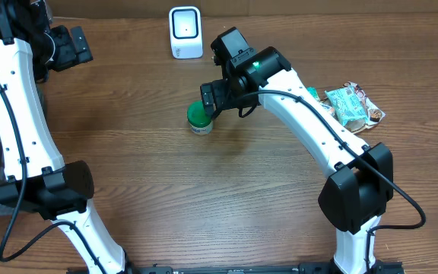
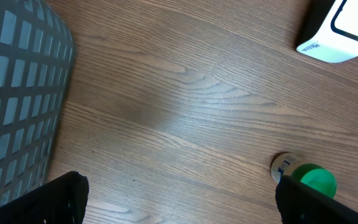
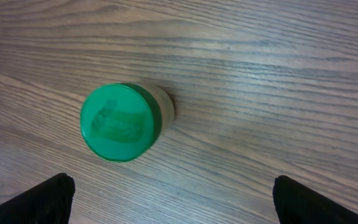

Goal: Scan the item barcode

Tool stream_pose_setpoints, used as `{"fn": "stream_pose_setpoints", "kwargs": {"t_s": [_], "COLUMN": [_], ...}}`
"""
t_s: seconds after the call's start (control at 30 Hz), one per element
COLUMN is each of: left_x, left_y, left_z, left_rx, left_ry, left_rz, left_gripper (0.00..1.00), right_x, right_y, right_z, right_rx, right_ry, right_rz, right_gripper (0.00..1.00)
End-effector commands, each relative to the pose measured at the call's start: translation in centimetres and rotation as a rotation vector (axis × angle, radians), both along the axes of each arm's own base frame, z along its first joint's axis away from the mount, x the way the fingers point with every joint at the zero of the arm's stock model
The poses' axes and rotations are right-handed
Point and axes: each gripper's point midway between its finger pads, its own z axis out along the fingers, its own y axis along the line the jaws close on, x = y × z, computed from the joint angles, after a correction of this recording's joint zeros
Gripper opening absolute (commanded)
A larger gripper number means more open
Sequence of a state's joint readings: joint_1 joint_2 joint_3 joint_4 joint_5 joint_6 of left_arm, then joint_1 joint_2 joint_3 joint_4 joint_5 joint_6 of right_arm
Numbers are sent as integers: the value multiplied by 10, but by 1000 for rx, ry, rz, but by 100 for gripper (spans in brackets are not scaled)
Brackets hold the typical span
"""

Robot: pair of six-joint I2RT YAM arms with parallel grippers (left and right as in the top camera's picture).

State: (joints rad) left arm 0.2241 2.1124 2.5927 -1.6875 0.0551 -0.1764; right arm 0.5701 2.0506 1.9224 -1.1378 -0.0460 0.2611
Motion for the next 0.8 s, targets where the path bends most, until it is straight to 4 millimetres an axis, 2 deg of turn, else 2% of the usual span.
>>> {"fn": "stream_pose_setpoints", "kwargs": {"t_s": [0.0,0.13,0.27,0.4,0.5,0.63,0.77], "left_x": [-1,-1,-1,-1,-1,-1,-1], "left_y": [0,0,0,0,0,0,0], "left_z": [6,6,6,6,6,6,6], "left_rx": [23,23,23,23,23,23,23], "left_ry": [-13,-12,-13,-12,-13,-13,-12], "left_rz": [-17,-17,-17,-17,-17,-17,-17], "left_gripper": [100,100,100,100,99,100,100], "right_x": [5,12,15,24,42,67,73], "right_y": [9,20,30,20,-3,-35,-55], "right_z": [27,29,21,19,34,69,102], "right_rx": [53,59,43,12,31,75,158], "right_ry": [-69,-128,-151,-170,-208,-307,-365], "right_rz": [19,90,158,148,88,30,53], "right_gripper": [100,100,100,100,100,100,100]}}
